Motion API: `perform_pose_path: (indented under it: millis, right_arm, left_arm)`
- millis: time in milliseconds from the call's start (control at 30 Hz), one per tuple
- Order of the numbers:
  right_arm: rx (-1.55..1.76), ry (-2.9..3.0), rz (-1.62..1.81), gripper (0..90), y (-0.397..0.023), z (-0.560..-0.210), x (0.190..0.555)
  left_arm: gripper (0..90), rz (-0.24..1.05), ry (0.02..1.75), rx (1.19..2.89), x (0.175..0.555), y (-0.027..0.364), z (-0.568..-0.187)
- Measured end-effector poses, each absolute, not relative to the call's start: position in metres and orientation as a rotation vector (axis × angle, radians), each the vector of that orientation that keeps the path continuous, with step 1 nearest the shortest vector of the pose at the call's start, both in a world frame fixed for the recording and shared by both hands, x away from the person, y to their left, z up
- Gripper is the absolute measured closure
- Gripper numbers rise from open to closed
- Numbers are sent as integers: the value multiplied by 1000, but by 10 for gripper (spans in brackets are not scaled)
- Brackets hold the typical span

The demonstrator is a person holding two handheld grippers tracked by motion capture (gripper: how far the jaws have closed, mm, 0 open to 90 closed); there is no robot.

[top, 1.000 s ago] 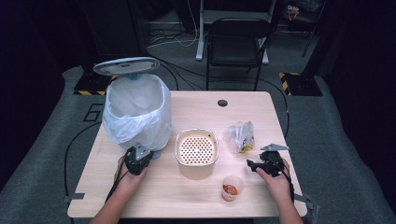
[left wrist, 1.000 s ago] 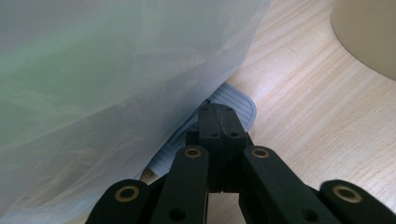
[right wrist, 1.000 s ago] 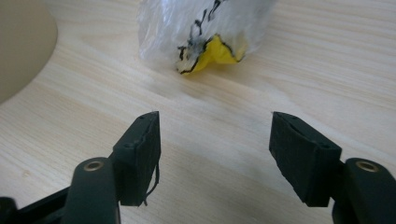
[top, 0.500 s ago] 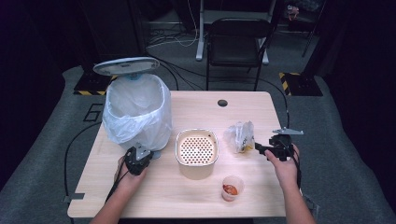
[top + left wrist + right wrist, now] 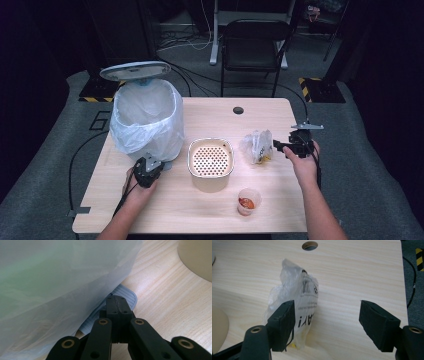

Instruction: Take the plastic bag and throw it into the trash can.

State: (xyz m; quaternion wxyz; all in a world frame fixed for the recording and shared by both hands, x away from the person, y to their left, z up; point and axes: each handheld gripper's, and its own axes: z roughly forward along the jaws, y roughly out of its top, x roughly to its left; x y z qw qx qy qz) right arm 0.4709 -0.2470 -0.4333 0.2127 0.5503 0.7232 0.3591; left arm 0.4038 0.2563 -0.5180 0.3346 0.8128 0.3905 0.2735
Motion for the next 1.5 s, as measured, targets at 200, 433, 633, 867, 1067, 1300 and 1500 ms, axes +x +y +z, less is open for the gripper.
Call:
perform_pose_path:
  millis: [200, 433, 633, 867, 1067, 1300, 1500]
  right_arm:
    - [1524, 2015, 1010, 222, -238, -432, 486]
    - [1503, 2058, 1001, 168, -219, -436, 495]
    - [1460, 2108, 972, 155, -199, -440, 495]
    - [1466, 2148, 963, 144, -186, -454, 501]
    - [1433, 2190, 930, 143, -170, -464, 505]
    - [1475, 2229, 917, 142, -161, -482, 513]
    - [1499, 2255, 886, 143, -157, -495, 517]
  left_arm:
    - [900, 715, 1019, 2125, 404, 256, -518]
    - [900, 717, 1017, 2125, 403, 256, -518]
    - [900, 719, 1018, 2124, 403, 256, -518]
    - [900, 714, 1023, 2117, 403, 255, -518]
    - [900, 708, 1025, 2116, 402, 255, -518]
    - [900, 720, 1023, 2111, 402, 255, -519]
    - [900, 710, 1021, 2123, 402, 255, -518]
